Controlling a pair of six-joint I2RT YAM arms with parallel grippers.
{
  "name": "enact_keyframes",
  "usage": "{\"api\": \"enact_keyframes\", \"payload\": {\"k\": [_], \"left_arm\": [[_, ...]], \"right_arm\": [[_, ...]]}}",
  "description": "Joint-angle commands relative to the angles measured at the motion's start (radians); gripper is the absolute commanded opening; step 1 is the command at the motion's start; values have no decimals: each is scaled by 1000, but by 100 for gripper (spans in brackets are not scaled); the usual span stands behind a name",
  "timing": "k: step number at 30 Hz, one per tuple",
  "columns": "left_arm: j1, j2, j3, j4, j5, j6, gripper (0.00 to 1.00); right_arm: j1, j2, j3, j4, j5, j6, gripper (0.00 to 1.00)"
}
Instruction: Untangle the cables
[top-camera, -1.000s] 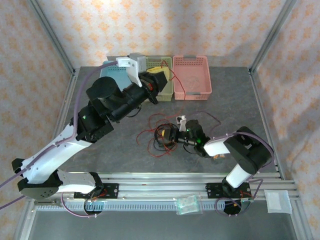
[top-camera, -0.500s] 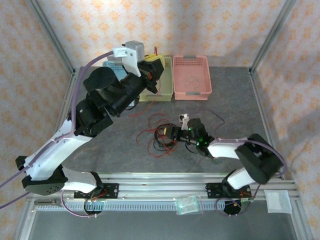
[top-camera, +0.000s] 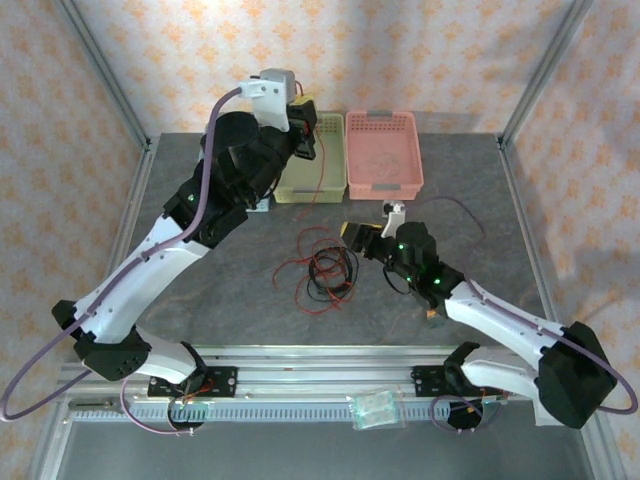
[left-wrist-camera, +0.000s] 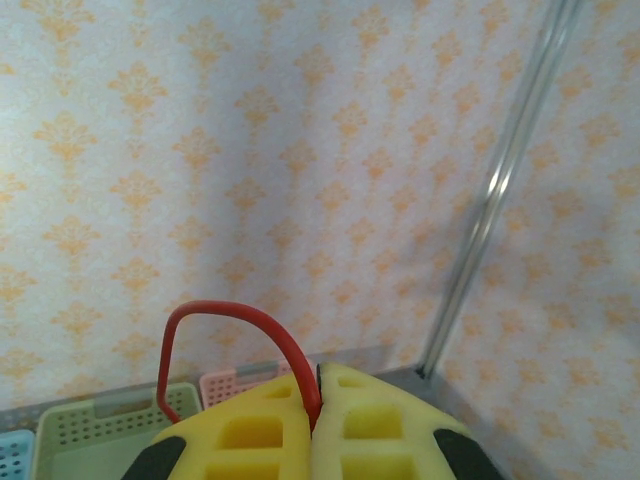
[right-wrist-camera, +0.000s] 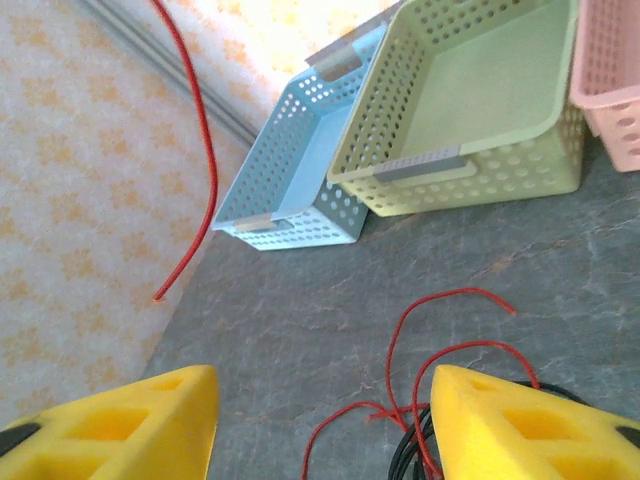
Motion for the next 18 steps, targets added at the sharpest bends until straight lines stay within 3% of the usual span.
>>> {"api": "enact_keyframes", "payload": {"k": [1,10,18], "left_arm": [[32,43,5,67,22,38,0],[85,196,62,132,0,115,0],[145,340,114,257,-15,113,0]], "right_arm": [[4,-40,37,-52,75,-10,59],[4,-108,14,3,46,0,62],[2,-65,71,108,194,2,88]]}}
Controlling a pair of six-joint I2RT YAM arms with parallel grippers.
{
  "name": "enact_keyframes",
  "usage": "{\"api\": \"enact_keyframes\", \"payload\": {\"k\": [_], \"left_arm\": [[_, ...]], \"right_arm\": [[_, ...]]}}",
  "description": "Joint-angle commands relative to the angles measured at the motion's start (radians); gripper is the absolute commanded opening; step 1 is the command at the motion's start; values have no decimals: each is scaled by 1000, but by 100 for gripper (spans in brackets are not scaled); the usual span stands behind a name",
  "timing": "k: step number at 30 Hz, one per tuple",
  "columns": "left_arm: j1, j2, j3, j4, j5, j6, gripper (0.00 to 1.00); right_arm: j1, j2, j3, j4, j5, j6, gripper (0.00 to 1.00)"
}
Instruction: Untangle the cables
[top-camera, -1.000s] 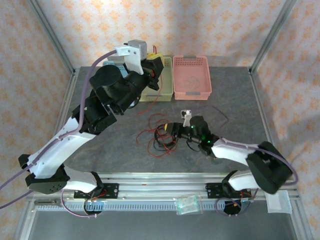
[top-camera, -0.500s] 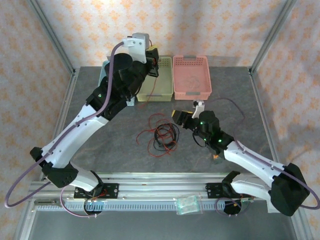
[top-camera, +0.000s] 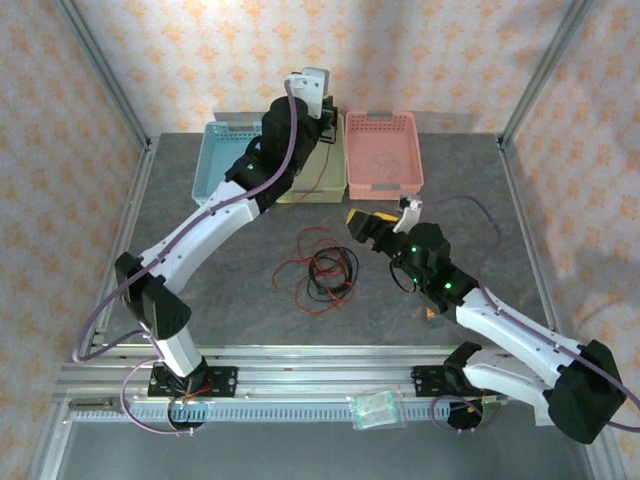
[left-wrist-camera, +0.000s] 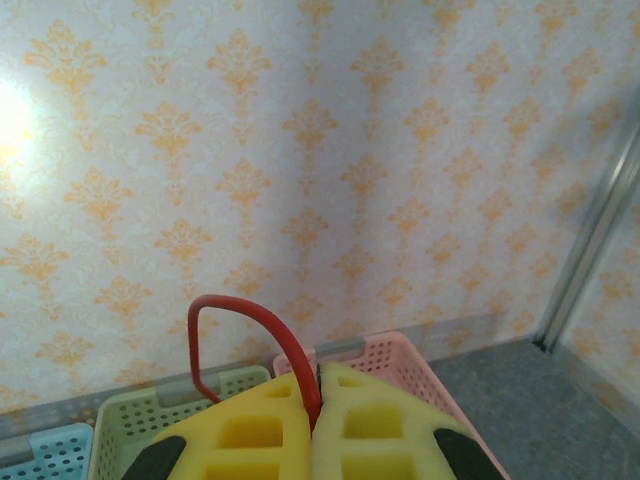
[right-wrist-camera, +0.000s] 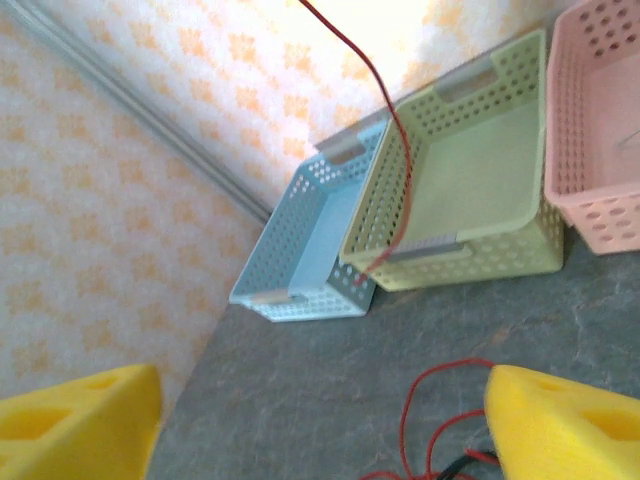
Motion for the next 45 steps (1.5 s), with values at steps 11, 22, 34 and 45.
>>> {"api": "enact_keyframes", "payload": {"k": [11,22,34,45], "left_arm": [[71,396,412,109,-47,38,0],[179,646,555,-5,113,-204,0],[240,764,505,-225,99,-363,0],[241,710,387,-240,96,-359,35]], "right_arm": [[1,49,83,35,-5,-4,86],[1,-84,8,-65,72,-14,85],[0,-122,-35,-102,103,-30,85],[-1,-137,-85,-77,101,-20,85]]}}
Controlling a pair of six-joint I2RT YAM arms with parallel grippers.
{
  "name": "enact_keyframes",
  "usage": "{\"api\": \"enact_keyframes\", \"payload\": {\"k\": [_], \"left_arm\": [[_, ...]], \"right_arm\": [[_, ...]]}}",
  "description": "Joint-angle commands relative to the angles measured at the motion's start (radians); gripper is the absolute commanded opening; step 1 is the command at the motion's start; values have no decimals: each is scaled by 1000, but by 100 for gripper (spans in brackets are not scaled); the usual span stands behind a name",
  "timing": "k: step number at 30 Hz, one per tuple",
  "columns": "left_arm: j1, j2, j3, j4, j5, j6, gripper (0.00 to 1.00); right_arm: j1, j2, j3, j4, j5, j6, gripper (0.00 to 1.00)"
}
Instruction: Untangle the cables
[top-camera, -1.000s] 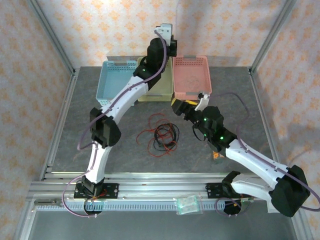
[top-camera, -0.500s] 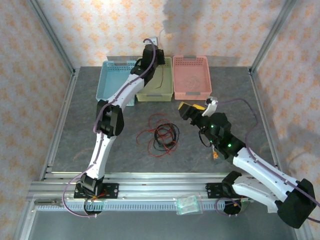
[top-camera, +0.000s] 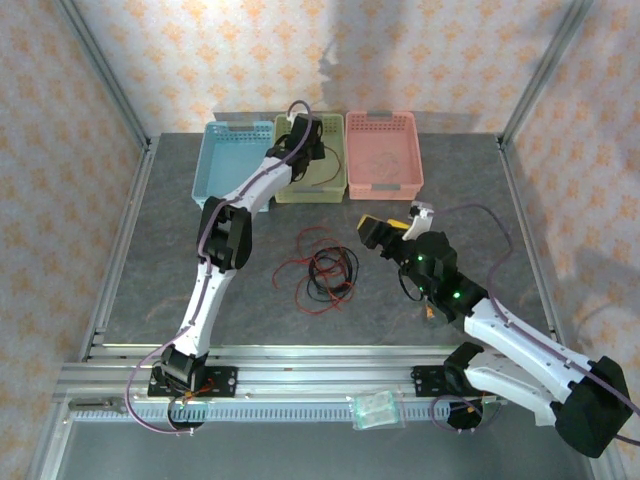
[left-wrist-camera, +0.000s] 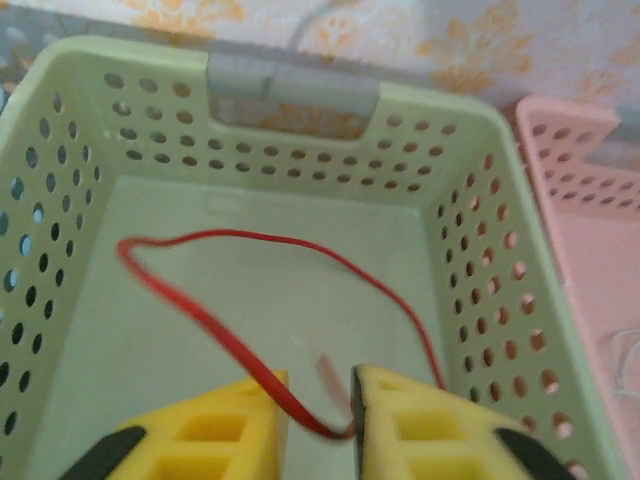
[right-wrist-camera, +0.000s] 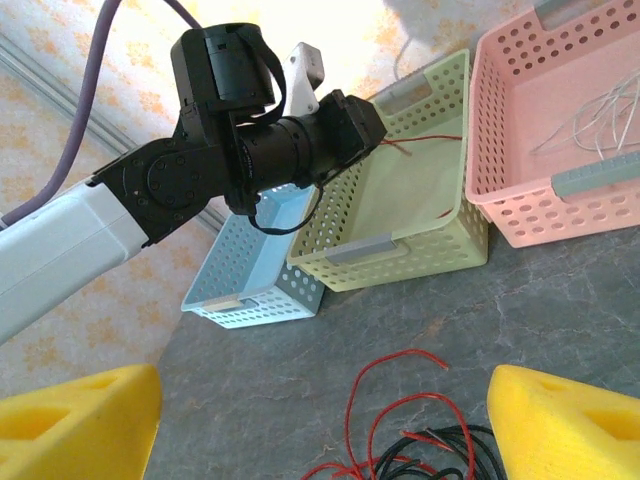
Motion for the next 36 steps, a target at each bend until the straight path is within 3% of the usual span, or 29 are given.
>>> {"api": "enact_keyframes", "payload": {"k": [1,6,11,18,25,30,36], "left_arm": [[-3,-78,-62,2,-15,-10,43],[-26,-158,-96,-33,-42,21,79],[-56,-247,-139,-88,-57,35,99],[-96,-447,-356,-65,-16,50,99],[-127,-822,-859,187,149,30,98],[-153,-1016,-1128,269,196,-6,97],[-243,-1196,-1363,340,108,-13,97]], "right_arm": [[-1,-32,-25,15,34,-6,85],[-1,-50,-42,-39,96,7,85],[-1,-33,-9,-141,155,-2,84],[-1,37,65,-290,166,-27,82],[-1,139,108,-341,5,-126,73],[-1,228,157,-363,-77,-182,72],[1,394,249,-417,1,-30,63]]}}
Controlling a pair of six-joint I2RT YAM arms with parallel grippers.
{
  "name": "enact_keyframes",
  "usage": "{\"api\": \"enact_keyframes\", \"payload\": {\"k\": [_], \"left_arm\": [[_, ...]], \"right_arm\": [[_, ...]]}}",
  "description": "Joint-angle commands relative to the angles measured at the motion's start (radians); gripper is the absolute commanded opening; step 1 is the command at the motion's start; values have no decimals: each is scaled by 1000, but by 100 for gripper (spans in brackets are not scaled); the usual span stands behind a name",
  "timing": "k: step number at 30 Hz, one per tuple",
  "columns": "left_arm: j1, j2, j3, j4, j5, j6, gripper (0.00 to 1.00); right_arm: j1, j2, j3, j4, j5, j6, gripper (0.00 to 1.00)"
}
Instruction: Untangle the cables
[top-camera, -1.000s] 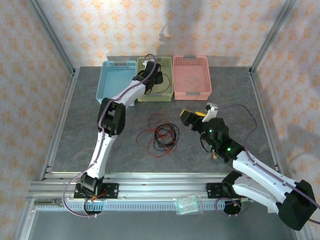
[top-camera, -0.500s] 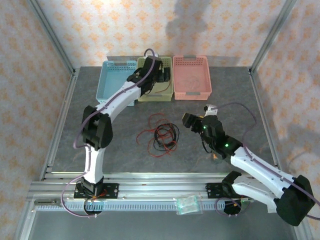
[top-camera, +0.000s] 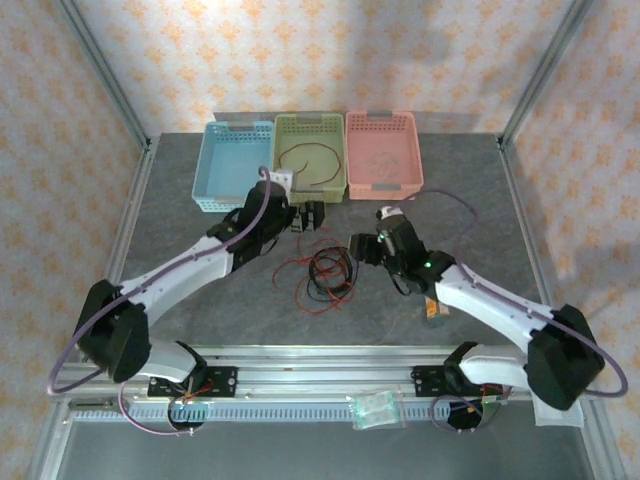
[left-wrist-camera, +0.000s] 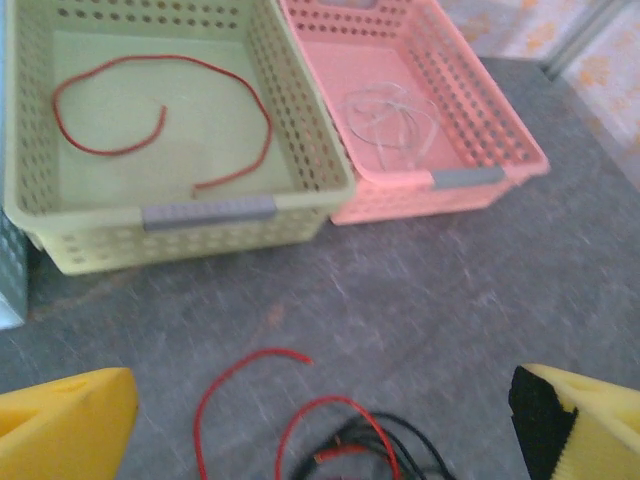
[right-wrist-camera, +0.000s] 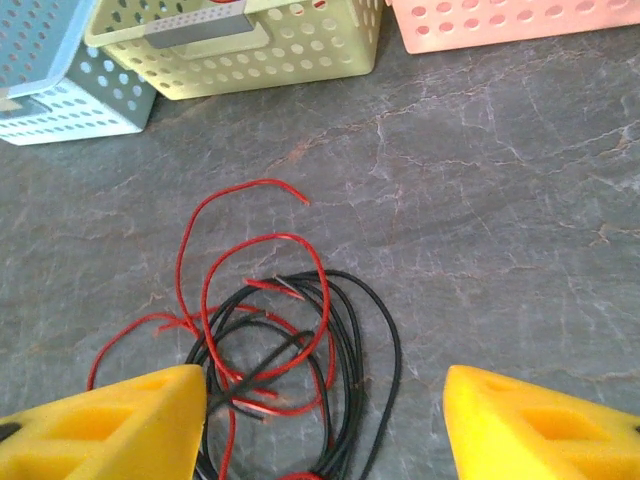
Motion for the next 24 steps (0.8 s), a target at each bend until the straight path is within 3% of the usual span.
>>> {"api": "enact_keyframes", "payload": {"k": [1,7,11,24], "left_arm": [[-38,-79,-101,95,-50,-42,97],[-111,-206,-316,202,-84,-141,95],[-161,-276,-409,241,-110,-191,95],[-226,-229,-432,280,-104,-216,95]], "right_arm": [[2,63,41,-37,38,119,66],[60,162,108,-56,106,261,81],[63,214,142,-88,118,295,82],[65,363,227,-156,75,250,59]]}}
